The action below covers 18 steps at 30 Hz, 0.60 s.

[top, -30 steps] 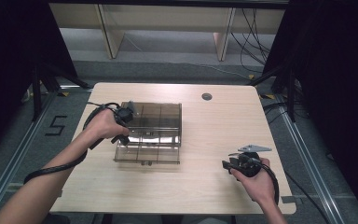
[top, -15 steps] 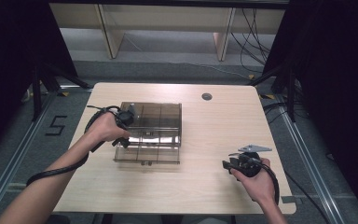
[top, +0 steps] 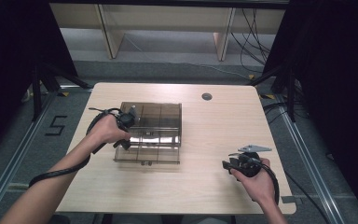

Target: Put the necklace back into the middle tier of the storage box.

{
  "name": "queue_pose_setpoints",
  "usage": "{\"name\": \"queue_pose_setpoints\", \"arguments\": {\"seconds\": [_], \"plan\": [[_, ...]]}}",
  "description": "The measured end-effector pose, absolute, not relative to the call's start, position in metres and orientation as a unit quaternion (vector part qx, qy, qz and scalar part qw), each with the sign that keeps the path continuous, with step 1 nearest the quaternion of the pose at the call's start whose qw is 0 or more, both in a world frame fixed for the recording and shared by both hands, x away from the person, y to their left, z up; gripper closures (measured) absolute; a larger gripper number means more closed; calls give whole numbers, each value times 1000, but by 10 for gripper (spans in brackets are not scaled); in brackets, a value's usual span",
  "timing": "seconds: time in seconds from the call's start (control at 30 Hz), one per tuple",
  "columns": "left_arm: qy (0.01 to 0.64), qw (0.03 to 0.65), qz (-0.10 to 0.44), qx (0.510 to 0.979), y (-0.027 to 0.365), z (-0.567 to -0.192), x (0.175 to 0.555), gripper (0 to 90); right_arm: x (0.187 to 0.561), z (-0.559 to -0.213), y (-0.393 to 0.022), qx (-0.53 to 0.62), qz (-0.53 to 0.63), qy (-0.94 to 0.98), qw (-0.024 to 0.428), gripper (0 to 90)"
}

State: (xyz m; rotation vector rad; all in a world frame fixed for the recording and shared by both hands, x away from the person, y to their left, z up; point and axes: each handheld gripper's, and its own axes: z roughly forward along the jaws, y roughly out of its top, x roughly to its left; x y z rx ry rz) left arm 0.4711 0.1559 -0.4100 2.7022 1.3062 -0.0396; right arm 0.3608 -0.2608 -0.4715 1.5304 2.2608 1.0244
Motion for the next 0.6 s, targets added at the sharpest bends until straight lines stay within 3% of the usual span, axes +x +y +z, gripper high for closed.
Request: {"name": "queue_pose_setpoints", "arguments": {"seconds": [0.6], "plan": [[431,72,-16,899,151,-417,471,851,361,-471,-262,521,348,771,116,603]]}}
